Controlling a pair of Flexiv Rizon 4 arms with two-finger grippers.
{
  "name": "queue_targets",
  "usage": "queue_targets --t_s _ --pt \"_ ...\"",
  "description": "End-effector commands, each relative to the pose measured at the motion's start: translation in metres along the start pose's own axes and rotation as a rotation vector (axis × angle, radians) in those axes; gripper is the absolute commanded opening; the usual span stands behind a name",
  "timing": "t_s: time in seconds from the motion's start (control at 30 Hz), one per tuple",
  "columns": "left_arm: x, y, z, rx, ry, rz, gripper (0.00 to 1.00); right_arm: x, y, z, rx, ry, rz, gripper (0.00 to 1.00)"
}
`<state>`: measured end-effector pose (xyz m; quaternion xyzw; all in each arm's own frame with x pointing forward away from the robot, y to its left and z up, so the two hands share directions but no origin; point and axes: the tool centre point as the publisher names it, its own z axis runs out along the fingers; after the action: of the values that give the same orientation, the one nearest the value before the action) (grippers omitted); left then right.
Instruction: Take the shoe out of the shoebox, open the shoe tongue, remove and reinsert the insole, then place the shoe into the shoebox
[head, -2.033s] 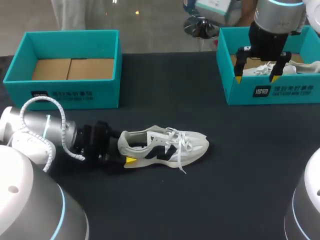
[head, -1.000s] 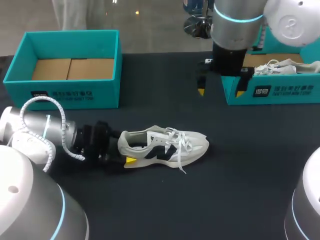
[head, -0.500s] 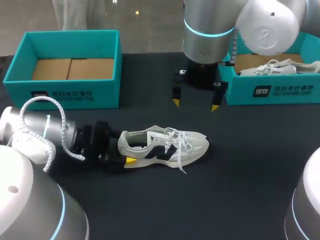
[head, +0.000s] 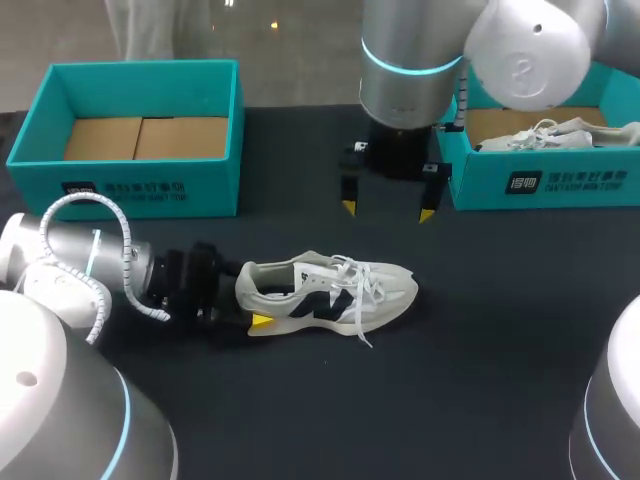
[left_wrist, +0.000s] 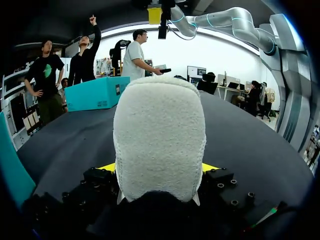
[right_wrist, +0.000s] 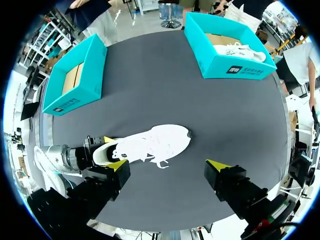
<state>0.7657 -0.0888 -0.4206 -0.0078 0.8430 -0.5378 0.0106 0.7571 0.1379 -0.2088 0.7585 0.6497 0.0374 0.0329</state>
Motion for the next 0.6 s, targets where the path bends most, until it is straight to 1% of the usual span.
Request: queue_targets --t_s 0.03,0.13,0.27,0.53,0.6 --pt "-0.001 0.001 0.001 -0.004 0.0 0.0 0.0 0.03 -0.005 0.012 -0.01 -0.056 -0.014 1.0" --pt "-0.001 0.001 0.001 -0.004 0.0 0.0 0.0 0.041 -0.01 0.022 0.002 -0.067 -0.028 1.0" --pt "-0.001 0.001 0.001 -0.004 0.0 0.0 0.0 0.05 -0.015 0.032 0.002 -0.081 -0.031 1.0" --pt "-0.001 0.001 0.001 -0.004 0.0 0.0 0.0 0.067 -0.017 0.05 0.006 -0.136 -0.04 1.0" --pt "-0.001 0.001 0.001 -0.004 0.0 0.0 0.0 0.07 -0.018 0.055 0.024 -0.155 -0.051 1.0"
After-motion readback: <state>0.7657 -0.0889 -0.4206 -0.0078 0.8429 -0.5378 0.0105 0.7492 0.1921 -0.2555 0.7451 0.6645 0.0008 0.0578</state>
